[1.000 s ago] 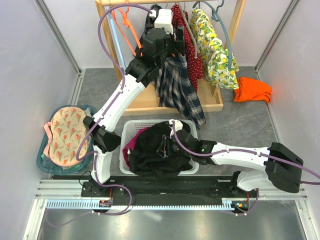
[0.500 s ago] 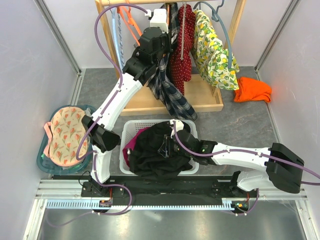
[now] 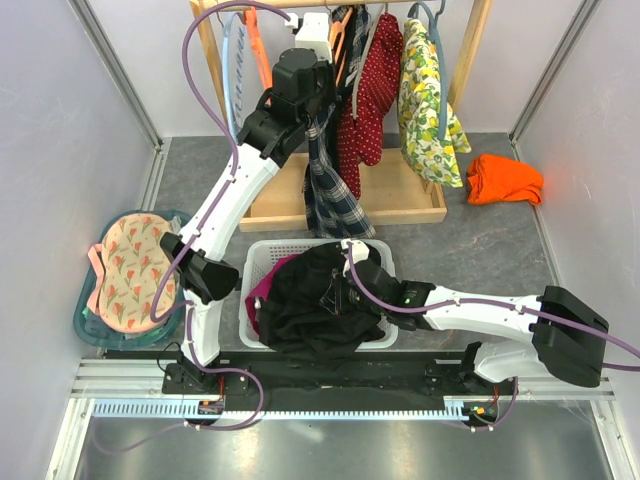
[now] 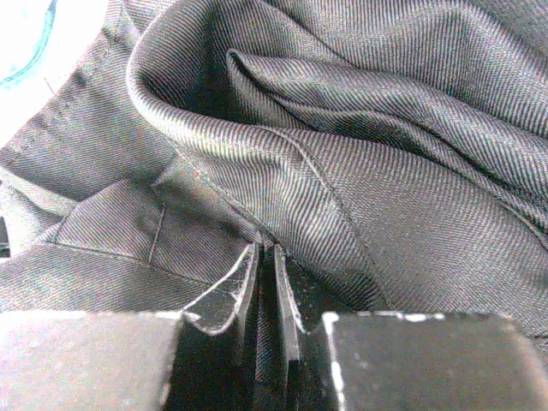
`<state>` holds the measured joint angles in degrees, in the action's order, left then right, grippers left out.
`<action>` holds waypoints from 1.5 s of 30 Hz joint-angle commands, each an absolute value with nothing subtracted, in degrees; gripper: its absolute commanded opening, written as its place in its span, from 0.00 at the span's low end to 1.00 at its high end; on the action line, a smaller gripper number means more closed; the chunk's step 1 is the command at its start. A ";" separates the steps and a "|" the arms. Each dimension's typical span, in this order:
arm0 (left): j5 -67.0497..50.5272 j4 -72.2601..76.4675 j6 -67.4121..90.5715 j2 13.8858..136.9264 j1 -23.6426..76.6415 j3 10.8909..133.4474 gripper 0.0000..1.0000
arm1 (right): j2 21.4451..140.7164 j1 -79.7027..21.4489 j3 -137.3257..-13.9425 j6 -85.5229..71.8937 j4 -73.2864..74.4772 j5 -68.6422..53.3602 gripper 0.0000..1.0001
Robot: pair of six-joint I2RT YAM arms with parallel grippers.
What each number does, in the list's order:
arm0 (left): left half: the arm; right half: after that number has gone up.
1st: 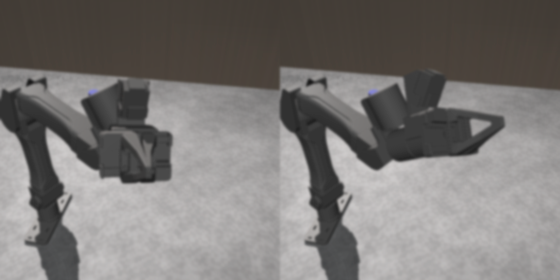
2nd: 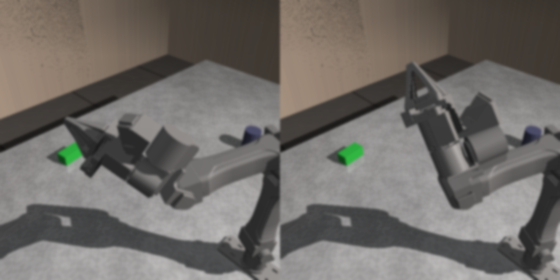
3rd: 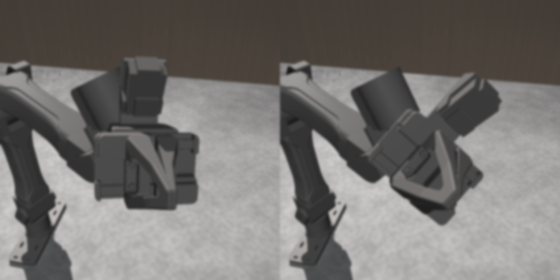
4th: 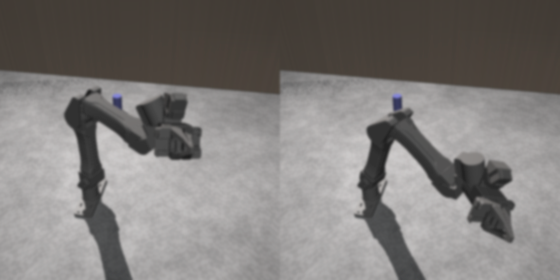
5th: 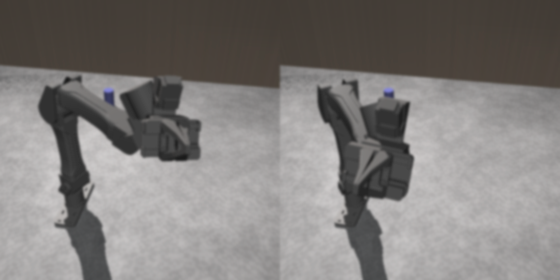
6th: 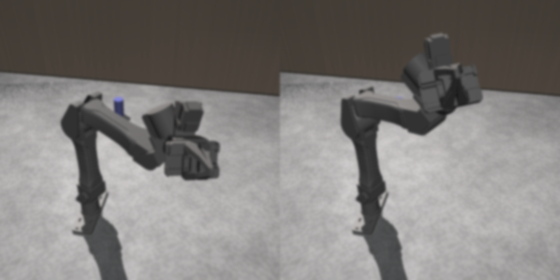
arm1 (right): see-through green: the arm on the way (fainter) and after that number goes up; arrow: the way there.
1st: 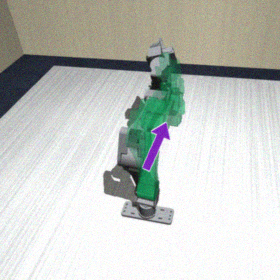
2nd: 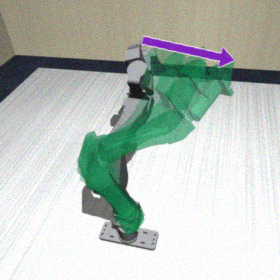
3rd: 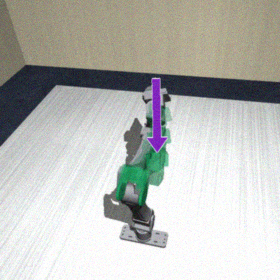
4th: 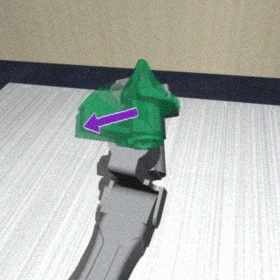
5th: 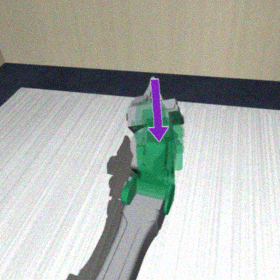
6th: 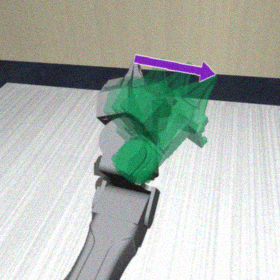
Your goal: Remove the skirt from the hanger
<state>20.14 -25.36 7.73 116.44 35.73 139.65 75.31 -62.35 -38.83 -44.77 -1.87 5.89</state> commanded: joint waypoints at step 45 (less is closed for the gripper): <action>-13.17 -55.01 -6.77 63.28 42.01 131.49 0.02 | 53.97 -61.96 -83.74 -27.60 18.56 24.07 0.88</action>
<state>-3.57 -56.84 -4.78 61.25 41.87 131.92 55.42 -62.06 -77.49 -31.59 19.84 19.42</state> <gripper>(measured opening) 0.056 0.869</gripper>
